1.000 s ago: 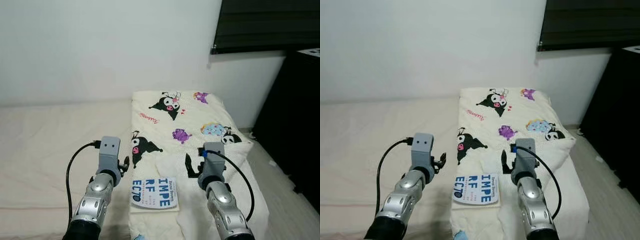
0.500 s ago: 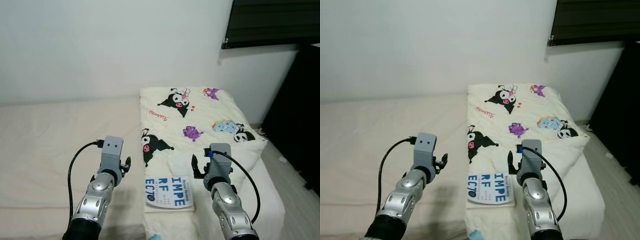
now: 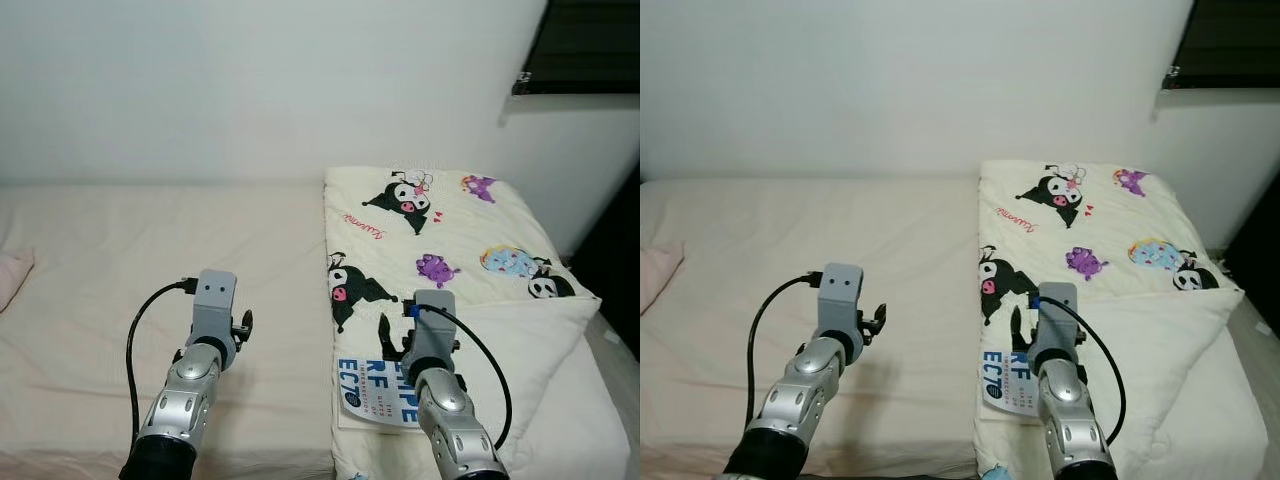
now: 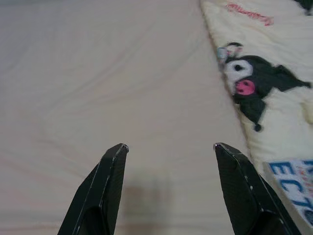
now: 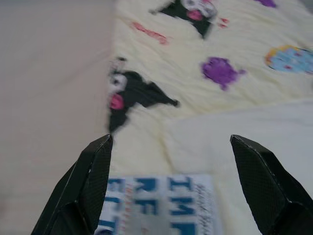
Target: Clean up the room
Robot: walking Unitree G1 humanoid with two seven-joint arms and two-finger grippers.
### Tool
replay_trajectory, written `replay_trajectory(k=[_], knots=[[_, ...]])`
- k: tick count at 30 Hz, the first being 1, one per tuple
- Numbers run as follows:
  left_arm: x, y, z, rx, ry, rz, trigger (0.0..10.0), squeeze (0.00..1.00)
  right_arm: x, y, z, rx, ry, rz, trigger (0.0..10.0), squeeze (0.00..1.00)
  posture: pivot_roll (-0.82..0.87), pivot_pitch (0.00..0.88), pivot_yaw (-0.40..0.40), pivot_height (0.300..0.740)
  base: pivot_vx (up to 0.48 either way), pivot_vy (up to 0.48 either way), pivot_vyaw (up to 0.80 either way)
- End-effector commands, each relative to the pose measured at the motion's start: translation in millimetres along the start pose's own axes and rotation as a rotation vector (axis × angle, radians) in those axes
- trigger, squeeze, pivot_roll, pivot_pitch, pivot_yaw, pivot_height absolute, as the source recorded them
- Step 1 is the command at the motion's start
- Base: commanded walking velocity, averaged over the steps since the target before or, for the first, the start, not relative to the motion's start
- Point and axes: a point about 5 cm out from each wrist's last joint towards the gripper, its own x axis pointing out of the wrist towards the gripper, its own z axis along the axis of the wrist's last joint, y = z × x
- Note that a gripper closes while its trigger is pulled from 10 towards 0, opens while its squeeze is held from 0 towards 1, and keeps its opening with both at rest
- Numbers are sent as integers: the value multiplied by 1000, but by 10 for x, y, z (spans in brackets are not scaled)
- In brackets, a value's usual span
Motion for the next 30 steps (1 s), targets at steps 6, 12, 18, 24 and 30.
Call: replay_trajectory(k=[6,12,18,24,30], knots=[[-39,123,-152,-6,59,-7,10000,0,-25,-162,-190,17,116,-98,10000,0,-13,25,3,730,0,0,0],[-81,130,-205,8,62,-21,10000,0,-29,-151,-183,20,111,-95,10000,0,-14,29,3,706,0,0,0],[-112,122,-238,3,68,-32,10000,0,-51,-124,-195,20,118,-78,10000,0,-24,43,4,681,0,0,0],[-93,107,-238,4,69,-40,10000,0,-55,-128,-201,20,125,-76,10000,0,-26,46,4,657,0,0,0],[-94,63,-239,3,67,-58,10000,0,-60,-146,-209,33,131,-82,10000,0,-26,48,5,647,0,0,0]])
